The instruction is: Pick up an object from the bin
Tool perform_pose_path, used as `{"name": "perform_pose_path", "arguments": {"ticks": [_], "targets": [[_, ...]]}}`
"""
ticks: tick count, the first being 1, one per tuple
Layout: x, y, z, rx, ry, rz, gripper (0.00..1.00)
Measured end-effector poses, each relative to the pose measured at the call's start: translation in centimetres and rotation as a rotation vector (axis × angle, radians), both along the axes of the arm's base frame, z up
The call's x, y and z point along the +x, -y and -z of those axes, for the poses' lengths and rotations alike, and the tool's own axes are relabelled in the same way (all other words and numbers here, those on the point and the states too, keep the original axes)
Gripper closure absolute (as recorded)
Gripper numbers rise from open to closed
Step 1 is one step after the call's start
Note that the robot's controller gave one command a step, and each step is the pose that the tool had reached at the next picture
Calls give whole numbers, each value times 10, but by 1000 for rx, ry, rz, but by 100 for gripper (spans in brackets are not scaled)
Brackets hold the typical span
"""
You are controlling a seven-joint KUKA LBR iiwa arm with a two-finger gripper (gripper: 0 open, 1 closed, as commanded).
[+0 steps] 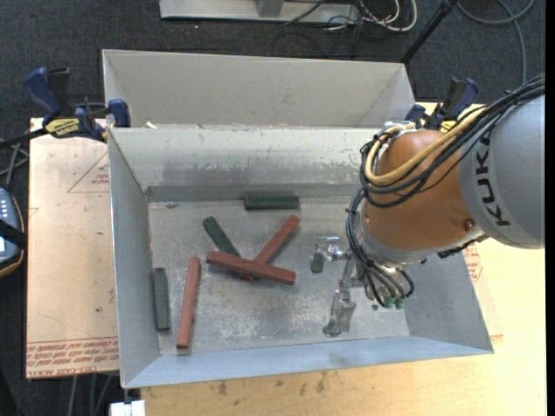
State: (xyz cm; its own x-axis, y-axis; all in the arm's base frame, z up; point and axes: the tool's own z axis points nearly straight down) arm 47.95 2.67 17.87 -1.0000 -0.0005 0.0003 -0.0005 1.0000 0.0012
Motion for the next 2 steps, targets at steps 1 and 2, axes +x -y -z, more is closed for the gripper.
{"name": "perform_pose_path", "arguments": {"ticks": [1, 2], "targets": [[24, -24, 46, 0, 9, -21, 0], [73, -26, 70, 1, -5, -53, 0]]}}
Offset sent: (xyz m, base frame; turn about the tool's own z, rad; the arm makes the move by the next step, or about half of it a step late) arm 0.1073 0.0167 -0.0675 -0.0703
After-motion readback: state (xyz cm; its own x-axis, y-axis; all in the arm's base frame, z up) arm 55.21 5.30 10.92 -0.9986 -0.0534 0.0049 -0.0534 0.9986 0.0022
